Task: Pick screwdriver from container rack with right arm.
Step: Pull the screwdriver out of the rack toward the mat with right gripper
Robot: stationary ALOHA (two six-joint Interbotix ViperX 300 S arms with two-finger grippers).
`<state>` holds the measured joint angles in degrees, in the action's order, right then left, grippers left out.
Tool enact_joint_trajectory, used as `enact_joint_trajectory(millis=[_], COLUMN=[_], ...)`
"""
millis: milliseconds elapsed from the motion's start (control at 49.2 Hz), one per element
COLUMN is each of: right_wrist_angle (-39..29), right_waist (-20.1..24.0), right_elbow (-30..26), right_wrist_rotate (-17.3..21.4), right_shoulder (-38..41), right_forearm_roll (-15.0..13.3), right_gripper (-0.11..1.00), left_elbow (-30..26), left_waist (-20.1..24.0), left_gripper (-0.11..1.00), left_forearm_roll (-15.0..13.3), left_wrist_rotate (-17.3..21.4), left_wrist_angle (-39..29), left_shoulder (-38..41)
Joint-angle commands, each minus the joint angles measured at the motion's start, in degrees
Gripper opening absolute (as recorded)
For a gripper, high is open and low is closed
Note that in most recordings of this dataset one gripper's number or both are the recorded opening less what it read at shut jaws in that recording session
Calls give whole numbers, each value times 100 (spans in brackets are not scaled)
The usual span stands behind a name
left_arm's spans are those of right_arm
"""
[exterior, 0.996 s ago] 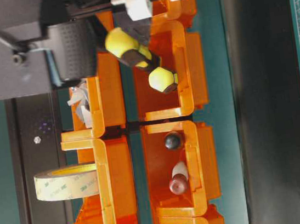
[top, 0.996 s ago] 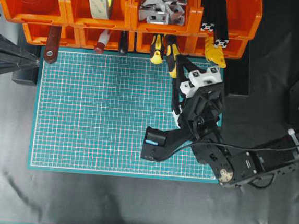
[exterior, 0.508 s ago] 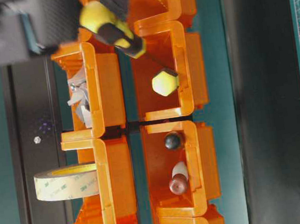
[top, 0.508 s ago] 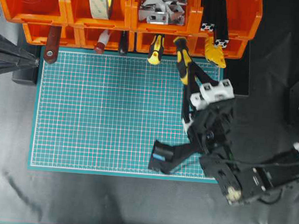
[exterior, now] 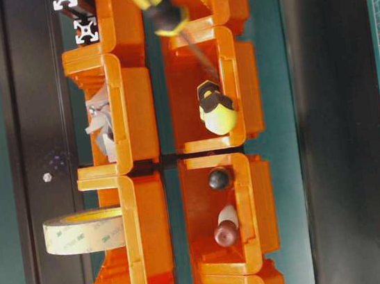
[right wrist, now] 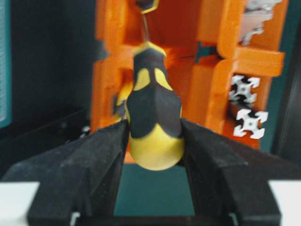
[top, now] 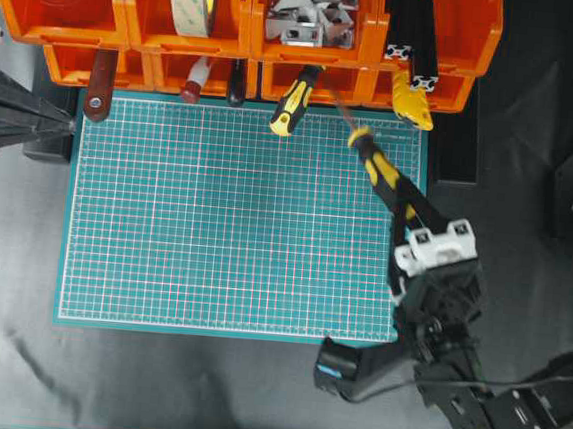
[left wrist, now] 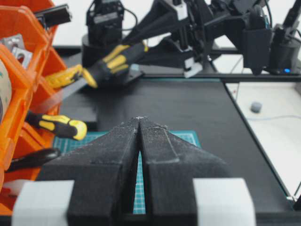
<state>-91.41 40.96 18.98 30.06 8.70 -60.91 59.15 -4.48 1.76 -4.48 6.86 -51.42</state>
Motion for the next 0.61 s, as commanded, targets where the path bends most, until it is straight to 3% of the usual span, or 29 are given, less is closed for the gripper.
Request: enact_joint_trajectory(millis=[0, 346, 590], right_wrist_angle=[-202, -1283, -1389], right_waist=[167, 958, 1406], right_elbow=[-88, -510, -993], right_wrist_rotate=[9, 18, 26], right_shoulder=[-97, -35, 97], right_forearm_roll=[26, 53, 53], right_gripper=[37, 36, 36], left_elbow=[-167, -185, -193], left_waist=[-9, -18, -18], left_gripper=[0, 0, 0], left_forearm_roll=[26, 18, 18], left_wrist_rotate=[-18, -35, -220], left_wrist_angle=[53, 53, 35], left_shoulder=[35, 35, -9])
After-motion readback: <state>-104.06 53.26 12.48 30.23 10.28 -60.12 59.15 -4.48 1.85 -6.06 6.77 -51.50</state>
